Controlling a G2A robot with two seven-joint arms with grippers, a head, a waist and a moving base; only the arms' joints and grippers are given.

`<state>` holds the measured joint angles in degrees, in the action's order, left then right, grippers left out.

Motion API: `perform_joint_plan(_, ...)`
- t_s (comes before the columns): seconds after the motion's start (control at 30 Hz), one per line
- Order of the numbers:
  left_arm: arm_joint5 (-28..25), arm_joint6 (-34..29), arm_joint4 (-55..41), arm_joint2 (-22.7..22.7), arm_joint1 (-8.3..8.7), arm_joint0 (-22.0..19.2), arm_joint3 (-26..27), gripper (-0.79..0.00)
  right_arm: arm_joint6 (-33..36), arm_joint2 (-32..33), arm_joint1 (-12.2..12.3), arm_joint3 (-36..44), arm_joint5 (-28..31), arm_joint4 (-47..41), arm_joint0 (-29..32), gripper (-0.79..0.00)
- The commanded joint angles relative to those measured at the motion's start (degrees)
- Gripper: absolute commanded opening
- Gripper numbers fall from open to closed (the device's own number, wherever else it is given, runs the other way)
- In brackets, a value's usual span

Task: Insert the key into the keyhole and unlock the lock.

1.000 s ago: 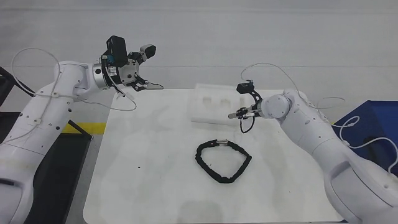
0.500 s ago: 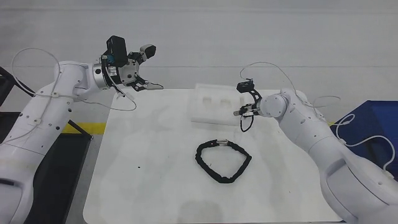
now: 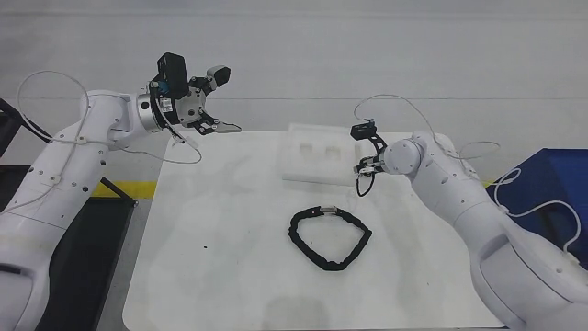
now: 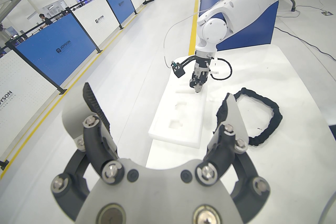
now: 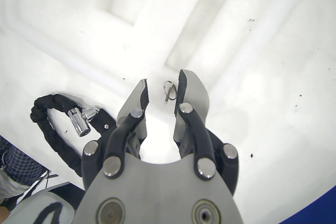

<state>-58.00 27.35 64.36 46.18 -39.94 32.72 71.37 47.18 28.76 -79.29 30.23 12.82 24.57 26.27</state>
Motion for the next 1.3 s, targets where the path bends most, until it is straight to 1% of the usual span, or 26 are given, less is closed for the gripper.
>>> perform_joint_plan(0.0,0.0,0.0,0.0,0.0,0.00,0.0,0.0,0.000,0.1,0.1,-0.1,0.0,0.0,0.2,0.1,-0.542)
perform_joint_plan(0.03,0.0,0.0,0.0,0.0,0.00,0.0,0.0,0.000,0.2,0.2,-0.2,-0.1,0.0,0.3,0.1,-0.548)
perform_joint_plan(0.1,0.0,0.0,0.0,0.0,0.00,0.0,0.0,0.000,0.2,0.5,-0.4,-0.5,-0.2,0.1,0.2,-0.591)
perform_joint_plan(0.23,0.0,0.0,0.0,0.0,0.00,0.0,0.0,0.000,0.6,0.5,-0.8,-0.9,-0.2,0.6,0.2,-0.594)
perform_joint_plan(0.43,0.0,0.0,0.0,0.0,0.00,0.0,0.0,0.000,0.6,0.8,-1.4,-2.1,-0.8,1.4,0.3,-0.650)
perform_joint_plan(0.57,0.0,0.0,0.0,0.0,0.00,0.0,0.0,0.000,0.4,1.2,-1.7,-2.9,-1.0,1.5,0.3,-0.742)
perform_joint_plan(0.6,0.0,0.0,0.0,0.0,0.00,0.0,0.0,0.000,0.3,1.3,-1.8,-3.1,-1.1,1.6,0.2,-0.782)
perform_joint_plan(1.0,0.0,0.0,0.0,0.0,0.00,0.0,0.0,0.000,-0.2,2.2,-2.3,-3.7,-1.0,3.5,-0.3,-0.785)
perform_joint_plan(1.13,0.0,0.0,0.0,0.0,0.00,0.0,0.0,0.000,-0.4,2.8,-1.8,-2.8,-1.0,4.6,-0.5,-0.785)
perform_joint_plan(1.27,0.0,0.0,0.0,0.0,0.00,0.0,0.0,0.000,-0.5,3.7,-0.8,-0.4,-1.3,6.2,-0.4,-0.785)
